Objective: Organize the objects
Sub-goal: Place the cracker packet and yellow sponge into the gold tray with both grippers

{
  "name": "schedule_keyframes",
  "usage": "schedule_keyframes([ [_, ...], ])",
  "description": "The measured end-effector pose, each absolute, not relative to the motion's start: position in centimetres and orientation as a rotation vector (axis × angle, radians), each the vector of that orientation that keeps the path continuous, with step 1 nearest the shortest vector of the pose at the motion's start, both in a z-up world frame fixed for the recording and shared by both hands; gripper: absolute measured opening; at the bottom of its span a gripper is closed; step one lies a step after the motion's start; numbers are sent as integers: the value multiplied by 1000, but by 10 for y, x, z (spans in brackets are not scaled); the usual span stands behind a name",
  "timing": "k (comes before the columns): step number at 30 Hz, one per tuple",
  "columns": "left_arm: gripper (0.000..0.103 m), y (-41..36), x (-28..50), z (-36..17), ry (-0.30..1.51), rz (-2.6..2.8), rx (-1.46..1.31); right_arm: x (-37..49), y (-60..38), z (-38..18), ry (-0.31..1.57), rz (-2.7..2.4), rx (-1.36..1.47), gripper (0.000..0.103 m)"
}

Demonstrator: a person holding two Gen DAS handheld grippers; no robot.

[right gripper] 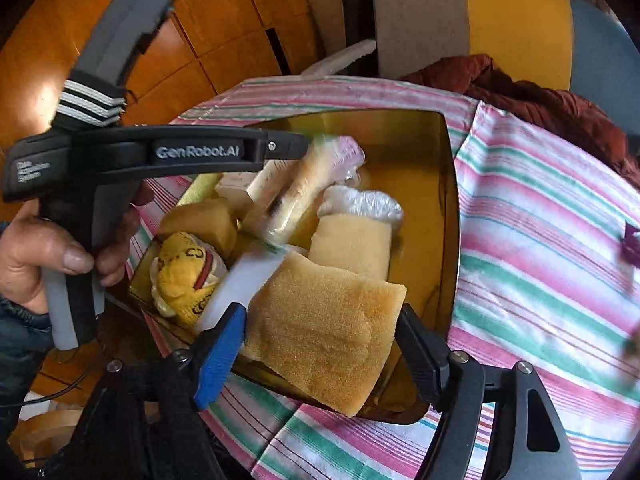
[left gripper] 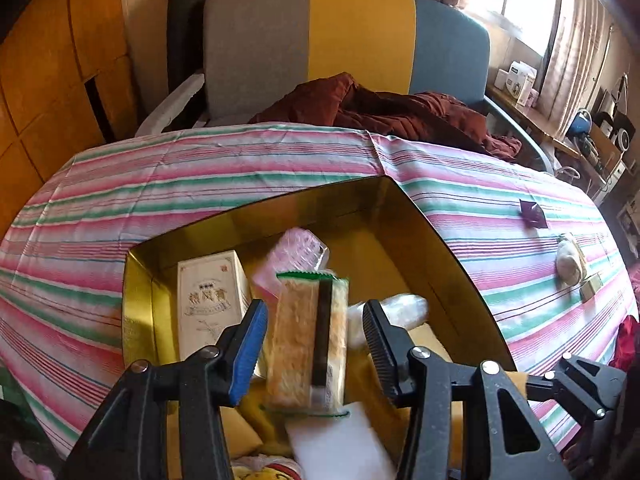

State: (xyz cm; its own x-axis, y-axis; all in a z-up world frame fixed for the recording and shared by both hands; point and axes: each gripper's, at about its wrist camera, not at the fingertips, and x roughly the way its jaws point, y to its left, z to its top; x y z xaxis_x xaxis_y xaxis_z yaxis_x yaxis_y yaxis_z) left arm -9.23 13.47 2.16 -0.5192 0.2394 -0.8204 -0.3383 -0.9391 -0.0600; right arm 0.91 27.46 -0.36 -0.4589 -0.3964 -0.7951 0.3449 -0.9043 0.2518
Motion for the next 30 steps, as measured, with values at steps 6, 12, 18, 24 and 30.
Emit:
schedule_keyframes([
  [6,50,133,-72,27,92,2525,-1279,10,278,-8,-80,-2375,1327,91],
  [12,50,129,-41,47,47,2622,-1183,13,275,-4,-56,-2415,1297,101],
  [18,50,128,-13,65,57,2692,-1075,24,276,5,-64,-2455,1267,103],
  [24,50,128,0,71,82,2712,-1038,33,282,15,-94,-2505,1247,103],
  [30,50,124,10,69,70,2719,-1042,38,288,17,-123,-2559,1255,103],
])
